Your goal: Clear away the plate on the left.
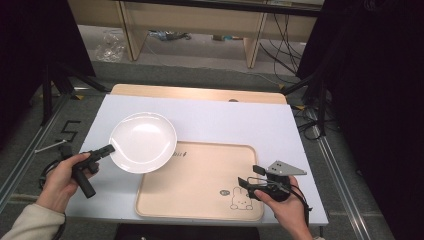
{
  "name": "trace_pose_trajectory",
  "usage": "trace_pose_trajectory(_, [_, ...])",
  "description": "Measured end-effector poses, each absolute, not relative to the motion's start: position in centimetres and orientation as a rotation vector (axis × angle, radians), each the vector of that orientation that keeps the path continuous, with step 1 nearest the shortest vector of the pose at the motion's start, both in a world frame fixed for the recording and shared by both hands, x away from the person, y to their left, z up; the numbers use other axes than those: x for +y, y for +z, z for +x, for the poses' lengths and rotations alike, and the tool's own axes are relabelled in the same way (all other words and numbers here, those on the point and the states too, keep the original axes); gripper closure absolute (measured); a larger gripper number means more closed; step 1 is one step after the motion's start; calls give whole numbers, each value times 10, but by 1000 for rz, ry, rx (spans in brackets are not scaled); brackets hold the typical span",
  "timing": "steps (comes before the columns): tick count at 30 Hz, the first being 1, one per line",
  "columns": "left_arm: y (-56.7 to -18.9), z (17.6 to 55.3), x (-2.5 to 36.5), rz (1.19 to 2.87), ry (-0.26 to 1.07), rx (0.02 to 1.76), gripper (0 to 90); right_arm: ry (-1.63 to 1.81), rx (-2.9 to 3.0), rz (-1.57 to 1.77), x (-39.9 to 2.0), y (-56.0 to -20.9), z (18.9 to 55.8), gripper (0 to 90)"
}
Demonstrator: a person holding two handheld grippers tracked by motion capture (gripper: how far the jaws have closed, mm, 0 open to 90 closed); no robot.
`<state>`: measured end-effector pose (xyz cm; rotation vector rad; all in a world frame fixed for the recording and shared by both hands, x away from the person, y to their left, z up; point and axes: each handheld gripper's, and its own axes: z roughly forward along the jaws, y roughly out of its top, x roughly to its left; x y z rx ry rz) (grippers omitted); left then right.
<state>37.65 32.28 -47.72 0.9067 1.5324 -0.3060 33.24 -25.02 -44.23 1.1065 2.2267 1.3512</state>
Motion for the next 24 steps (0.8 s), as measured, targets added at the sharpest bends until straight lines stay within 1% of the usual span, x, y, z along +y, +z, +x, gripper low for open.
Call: trace_pose_trajectory(24, [-473,373,306,942,-331,1508,865,1359,2218,1097,-250,-443,334,272])
